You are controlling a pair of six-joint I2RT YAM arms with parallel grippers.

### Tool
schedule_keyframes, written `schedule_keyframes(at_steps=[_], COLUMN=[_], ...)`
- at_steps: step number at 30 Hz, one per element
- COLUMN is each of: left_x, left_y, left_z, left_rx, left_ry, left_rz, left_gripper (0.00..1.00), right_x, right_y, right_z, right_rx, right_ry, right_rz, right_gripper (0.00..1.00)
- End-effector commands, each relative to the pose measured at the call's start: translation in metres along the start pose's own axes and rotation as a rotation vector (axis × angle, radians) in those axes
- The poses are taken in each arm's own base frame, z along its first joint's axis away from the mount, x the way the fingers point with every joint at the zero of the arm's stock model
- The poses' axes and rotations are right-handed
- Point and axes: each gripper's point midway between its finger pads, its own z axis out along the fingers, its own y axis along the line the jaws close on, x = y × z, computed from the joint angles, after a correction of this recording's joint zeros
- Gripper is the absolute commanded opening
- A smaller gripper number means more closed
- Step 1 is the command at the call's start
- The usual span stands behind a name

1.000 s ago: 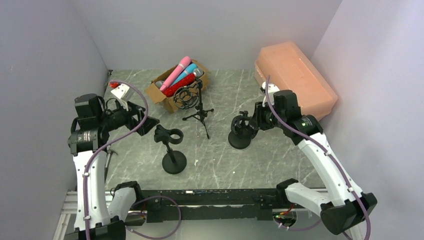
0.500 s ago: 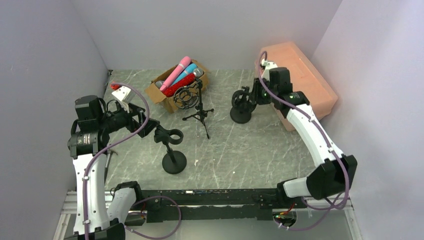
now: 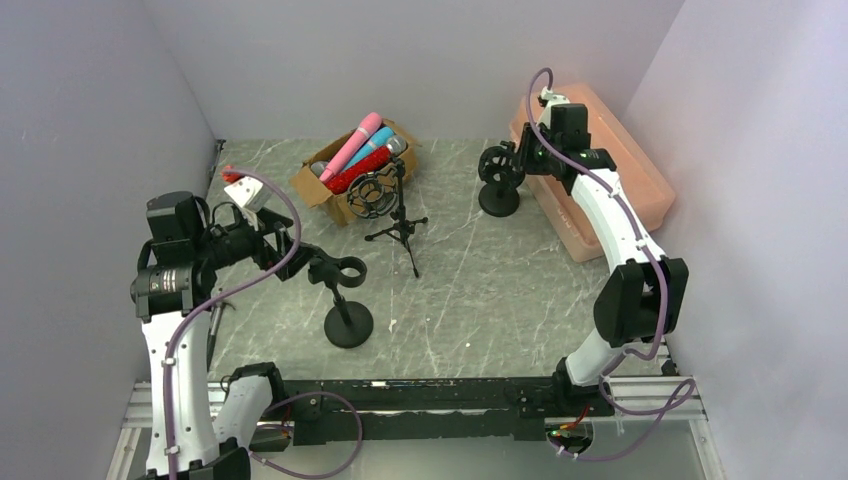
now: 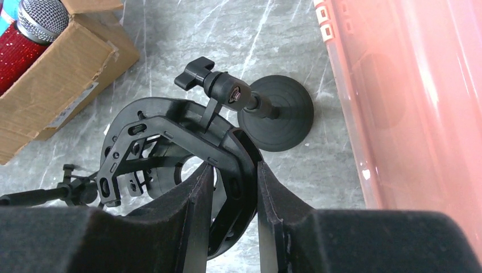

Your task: Attach the microphones to the stand

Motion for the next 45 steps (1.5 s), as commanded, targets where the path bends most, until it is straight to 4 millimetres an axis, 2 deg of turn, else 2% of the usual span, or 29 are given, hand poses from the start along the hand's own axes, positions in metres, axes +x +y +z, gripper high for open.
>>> schedule_keyframes(at_steps=[1, 5, 10, 12, 17, 24, 28, 32, 35, 36, 39, 40, 41, 45], left_x=[-0.020, -0.028, -0.025, -0.024, -0.007, 0.023, 0.028, 0.043, 0.050, 0.052, 0.049, 0.046, 0.042, 0.021], left_y=[-0.021, -0.034, -0.073, -0.076, -0.070, -0.062, -0.057, -0.064, -0.064, -0.062, -0.056, -0.052, -0.051, -0.042], left_z=[-0.010, -0.018, -0.030, -0.029, -0.014, 0.010, 0.024, 0.030, 0.031, 0.031, 0.034, 0.035, 0.034, 0.030], left_rx=[0.051, 0.086, 0.276, 0.309, 0.399, 0.447, 0.441, 0.502, 0.505, 0.493, 0.437, 0.410, 0.394, 0.316], left_ry=[-0.048, -0.061, -0.085, -0.074, 0.020, 0.159, 0.194, 0.275, 0.310, 0.320, 0.340, 0.344, 0.339, 0.316], left_rz=[0.093, 0.143, 0.341, 0.374, 0.406, 0.496, 0.550, 0.569, 0.593, 0.604, 0.646, 0.658, 0.669, 0.732], left_gripper=[0.99, 0.99, 0.99, 0.99, 0.99, 0.99, 0.99, 1.00, 0.84, 0.74, 0.28, 0.18, 0.13, 0.08], right_x=[-0.037, -0.045, -0.062, -0.067, -0.069, -0.059, -0.053, -0.044, -0.036, -0.035, -0.034, -0.033, -0.033, -0.032], right_y=[0.011, 0.016, 0.034, 0.043, 0.064, 0.087, 0.099, 0.101, 0.099, 0.099, 0.101, 0.102, 0.103, 0.108], right_z=[-0.017, -0.030, -0.058, -0.069, -0.102, -0.141, -0.155, -0.156, -0.152, -0.152, -0.150, -0.149, -0.148, -0.146], right_rx=[-0.020, -0.020, -0.027, -0.035, -0.073, -0.143, -0.195, -0.206, -0.205, -0.205, -0.215, -0.221, -0.226, -0.250], right_ry=[-0.124, -0.150, -0.210, -0.226, -0.272, -0.298, -0.288, -0.263, -0.248, -0.245, -0.238, -0.236, -0.235, -0.227], right_rz=[0.009, 0.009, -0.032, -0.049, -0.089, -0.138, -0.159, -0.171, -0.173, -0.171, -0.171, -0.171, -0.170, -0.167], right_gripper=[0.35, 0.58, 0.89, 0.98, 1.00, 1.00, 1.00, 1.00, 0.99, 0.99, 0.99, 0.99, 0.99, 0.99])
